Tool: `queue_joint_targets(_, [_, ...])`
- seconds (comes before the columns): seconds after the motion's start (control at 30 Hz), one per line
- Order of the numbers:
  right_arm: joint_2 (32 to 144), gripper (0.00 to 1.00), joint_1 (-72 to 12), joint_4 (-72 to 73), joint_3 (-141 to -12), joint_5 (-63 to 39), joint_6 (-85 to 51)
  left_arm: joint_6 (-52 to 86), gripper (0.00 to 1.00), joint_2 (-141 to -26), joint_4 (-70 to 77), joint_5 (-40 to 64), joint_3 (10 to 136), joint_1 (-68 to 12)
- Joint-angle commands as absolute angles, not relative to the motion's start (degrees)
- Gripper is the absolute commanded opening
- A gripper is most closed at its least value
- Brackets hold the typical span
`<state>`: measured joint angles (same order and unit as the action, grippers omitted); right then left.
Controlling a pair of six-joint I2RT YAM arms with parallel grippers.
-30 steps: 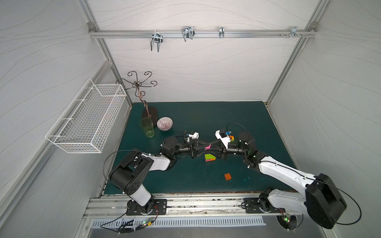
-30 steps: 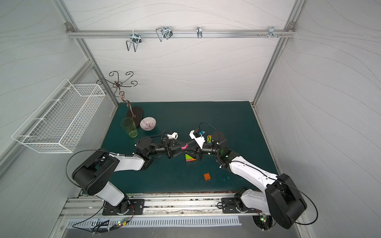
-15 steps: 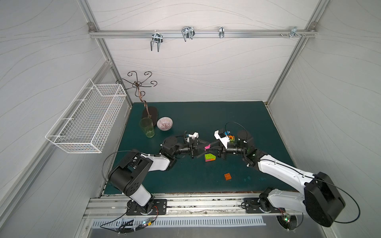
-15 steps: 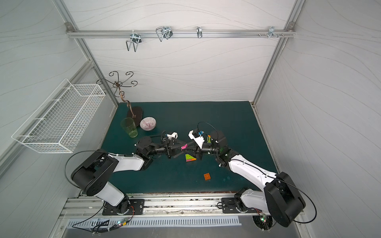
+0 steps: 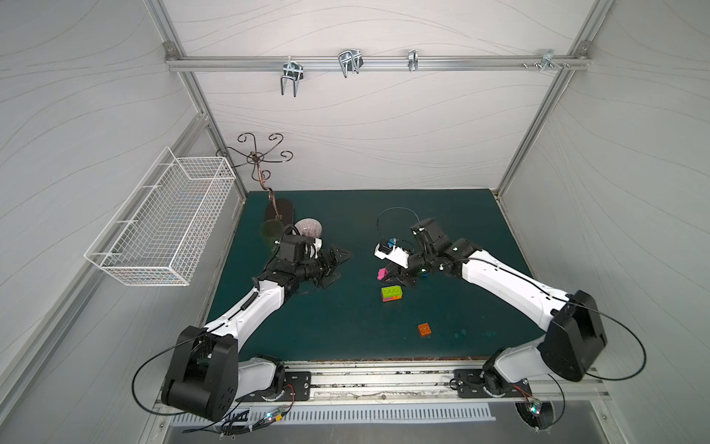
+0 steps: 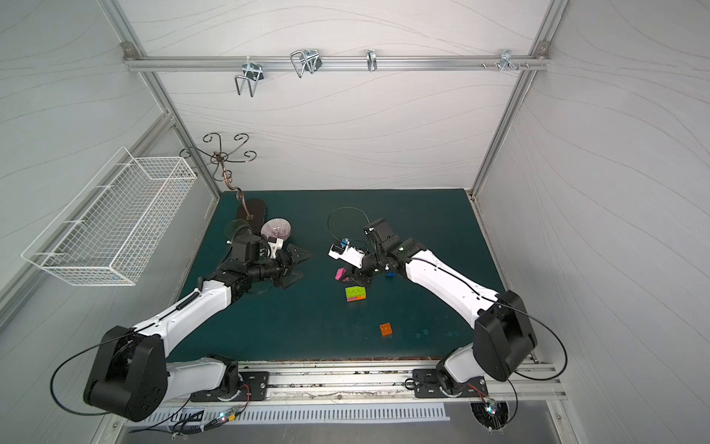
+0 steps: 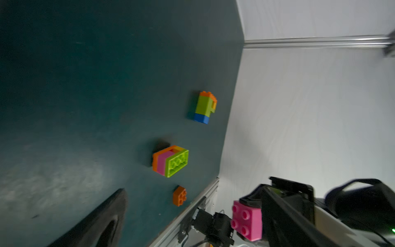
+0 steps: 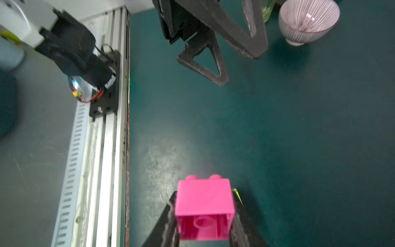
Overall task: Assemble the letter p with lego
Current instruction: Assemble the lego brick with the lego brick.
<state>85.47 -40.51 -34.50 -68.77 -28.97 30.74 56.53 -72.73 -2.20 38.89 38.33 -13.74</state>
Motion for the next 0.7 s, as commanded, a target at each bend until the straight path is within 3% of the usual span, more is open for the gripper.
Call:
queue_joint_targets(0.0, [90.4,0.0,-41.6,-54.7,-75.4,-20.1,42.7,51.7,0.99,-75.1,-4.5,33.8,37.1,-13.7])
queue_joint_targets(0.3, [101.3,0.0,-47.4,-65.7,-81.6,-4.8,56.2,46.1,0.99,-78.0,2.7,24.0,32.6,-13.7])
queue_joint_targets(0.67, [109.2,0.0,-49.6,-67.2,-88.8,1.0,59.9,43.0,0.99,-89.4,8.3,27.8,33.1,-13.1])
